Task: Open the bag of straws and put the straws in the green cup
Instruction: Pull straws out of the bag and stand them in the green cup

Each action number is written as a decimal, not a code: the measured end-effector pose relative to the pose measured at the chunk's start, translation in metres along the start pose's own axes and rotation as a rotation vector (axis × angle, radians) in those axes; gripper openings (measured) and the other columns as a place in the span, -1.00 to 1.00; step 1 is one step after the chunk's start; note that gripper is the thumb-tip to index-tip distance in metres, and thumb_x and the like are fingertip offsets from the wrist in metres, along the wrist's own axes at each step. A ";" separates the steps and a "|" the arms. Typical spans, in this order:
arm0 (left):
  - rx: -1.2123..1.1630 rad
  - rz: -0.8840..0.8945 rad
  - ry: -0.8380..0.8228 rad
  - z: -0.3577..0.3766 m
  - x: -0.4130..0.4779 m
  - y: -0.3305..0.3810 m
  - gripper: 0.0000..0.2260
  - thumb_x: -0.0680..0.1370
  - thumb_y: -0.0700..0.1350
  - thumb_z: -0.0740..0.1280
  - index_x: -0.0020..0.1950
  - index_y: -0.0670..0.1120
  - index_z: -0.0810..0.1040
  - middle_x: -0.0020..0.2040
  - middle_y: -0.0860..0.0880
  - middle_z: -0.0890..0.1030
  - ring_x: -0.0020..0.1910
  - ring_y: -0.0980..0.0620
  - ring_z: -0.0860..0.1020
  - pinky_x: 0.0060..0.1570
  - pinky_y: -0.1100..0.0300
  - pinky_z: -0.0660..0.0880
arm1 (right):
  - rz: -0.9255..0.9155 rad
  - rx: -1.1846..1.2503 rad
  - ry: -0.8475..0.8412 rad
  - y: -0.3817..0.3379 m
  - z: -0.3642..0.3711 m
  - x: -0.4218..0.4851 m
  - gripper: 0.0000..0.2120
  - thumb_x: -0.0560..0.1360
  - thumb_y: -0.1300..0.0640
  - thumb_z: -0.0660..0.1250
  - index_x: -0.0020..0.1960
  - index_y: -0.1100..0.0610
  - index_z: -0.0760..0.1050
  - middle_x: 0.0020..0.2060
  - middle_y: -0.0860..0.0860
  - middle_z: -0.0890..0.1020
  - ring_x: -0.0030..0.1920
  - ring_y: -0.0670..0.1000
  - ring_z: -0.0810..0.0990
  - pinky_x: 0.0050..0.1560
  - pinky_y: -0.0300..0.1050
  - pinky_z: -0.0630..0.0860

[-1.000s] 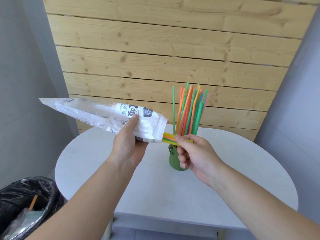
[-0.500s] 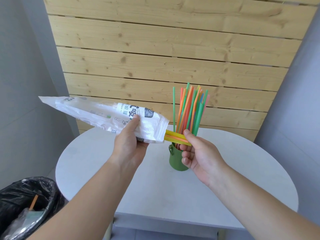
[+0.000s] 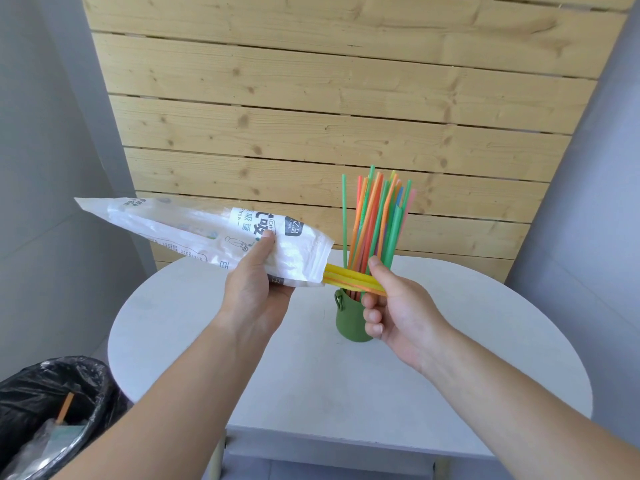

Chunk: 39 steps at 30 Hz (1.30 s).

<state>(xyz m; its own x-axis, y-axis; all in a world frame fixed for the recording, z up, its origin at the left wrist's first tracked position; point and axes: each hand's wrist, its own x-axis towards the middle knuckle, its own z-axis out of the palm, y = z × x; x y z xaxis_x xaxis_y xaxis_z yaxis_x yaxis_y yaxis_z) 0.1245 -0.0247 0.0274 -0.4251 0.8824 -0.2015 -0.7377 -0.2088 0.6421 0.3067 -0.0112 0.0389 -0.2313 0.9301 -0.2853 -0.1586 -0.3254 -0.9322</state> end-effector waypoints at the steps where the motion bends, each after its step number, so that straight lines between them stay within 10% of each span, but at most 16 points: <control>1: 0.003 -0.005 -0.003 0.001 -0.001 0.000 -0.73 0.62 -0.14 0.39 0.29 -0.20 0.62 0.25 -0.15 0.69 0.26 -0.15 0.65 0.31 -0.32 0.50 | 0.016 -0.014 0.000 0.000 0.001 -0.001 -0.70 0.57 -0.12 0.36 -0.12 0.12 0.49 -0.46 0.03 0.42 -0.55 -0.04 0.31 -0.56 -0.24 0.23; 11: 0.022 -0.007 -0.005 0.002 -0.004 0.003 -0.74 0.63 -0.13 0.38 0.29 -0.20 0.62 0.24 -0.12 0.70 0.19 -0.09 0.69 0.28 -0.16 0.56 | -0.034 -0.017 -0.039 -0.001 -0.004 0.002 -0.83 0.54 0.11 0.44 -0.15 0.18 0.53 -0.48 0.01 0.54 -0.53 -0.09 0.38 -0.59 -0.26 0.34; 19: -0.024 0.002 -0.021 -0.001 -0.001 0.009 -0.69 0.66 -0.14 0.34 0.36 -0.23 0.57 0.29 -0.16 0.67 0.25 -0.17 0.66 0.22 -0.41 0.51 | -0.170 -0.109 -0.055 -0.031 -0.040 0.009 -0.87 0.57 0.19 0.39 -0.14 0.19 0.51 -0.45 0.04 0.48 -0.53 -0.09 0.35 -0.58 -0.27 0.28; 39: -0.057 -0.038 0.059 -0.004 0.004 0.003 -0.76 0.64 -0.16 0.37 0.28 -0.20 0.60 0.18 -0.11 0.71 0.20 -0.06 0.69 0.07 0.00 0.67 | -0.333 -0.509 0.069 -0.107 -0.134 0.005 -0.86 0.57 0.15 0.37 -0.06 0.24 0.54 -0.41 0.07 0.47 -0.53 -0.09 0.34 -0.57 -0.27 0.32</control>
<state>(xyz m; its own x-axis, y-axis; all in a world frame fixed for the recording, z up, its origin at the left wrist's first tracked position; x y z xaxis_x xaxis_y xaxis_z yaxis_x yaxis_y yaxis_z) 0.1185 -0.0234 0.0255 -0.4253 0.8643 -0.2687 -0.7817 -0.2011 0.5903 0.4510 0.0507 0.1076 -0.1825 0.9823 0.0417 0.2713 0.0911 -0.9582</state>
